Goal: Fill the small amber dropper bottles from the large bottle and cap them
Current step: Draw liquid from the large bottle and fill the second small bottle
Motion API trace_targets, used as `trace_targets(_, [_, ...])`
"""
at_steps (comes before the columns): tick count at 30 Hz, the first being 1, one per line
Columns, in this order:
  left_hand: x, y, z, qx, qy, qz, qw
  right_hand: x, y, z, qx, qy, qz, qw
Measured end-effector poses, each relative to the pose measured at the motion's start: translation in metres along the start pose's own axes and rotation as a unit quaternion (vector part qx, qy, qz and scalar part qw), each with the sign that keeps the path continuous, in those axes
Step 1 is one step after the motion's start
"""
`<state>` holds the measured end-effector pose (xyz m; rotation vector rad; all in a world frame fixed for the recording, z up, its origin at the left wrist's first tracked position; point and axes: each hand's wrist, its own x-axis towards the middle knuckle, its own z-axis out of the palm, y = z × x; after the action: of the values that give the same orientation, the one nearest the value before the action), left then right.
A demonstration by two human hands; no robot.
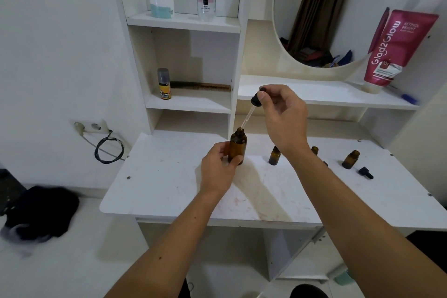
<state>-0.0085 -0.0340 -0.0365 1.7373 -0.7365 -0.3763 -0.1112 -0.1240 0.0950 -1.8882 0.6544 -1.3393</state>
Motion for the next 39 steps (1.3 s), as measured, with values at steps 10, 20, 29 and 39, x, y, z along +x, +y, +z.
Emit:
trace_targets(10, [-0.002, 0.002, -0.001, 0.011, 0.004, 0.003, 1.000, -0.006, 0.012, 0.008, -0.011, -0.049, 0.006, 0.999])
trace_targets(20, [-0.004, 0.002, -0.002, 0.023, -0.002, 0.012, 1.000, -0.016, 0.035, 0.012, -0.043, -0.086, 0.051, 0.994])
trace_targets(29, [-0.012, -0.001, -0.002, 0.021, 0.025, 0.023, 0.999, -0.025, 0.034, -0.003, -0.044, -0.079, 0.037, 0.995])
trace_targets(39, [-0.050, 0.013, 0.026, -0.035, 0.007, 0.050, 0.998, -0.057, 0.061, -0.086, -0.083, -0.023, 0.038, 0.996])
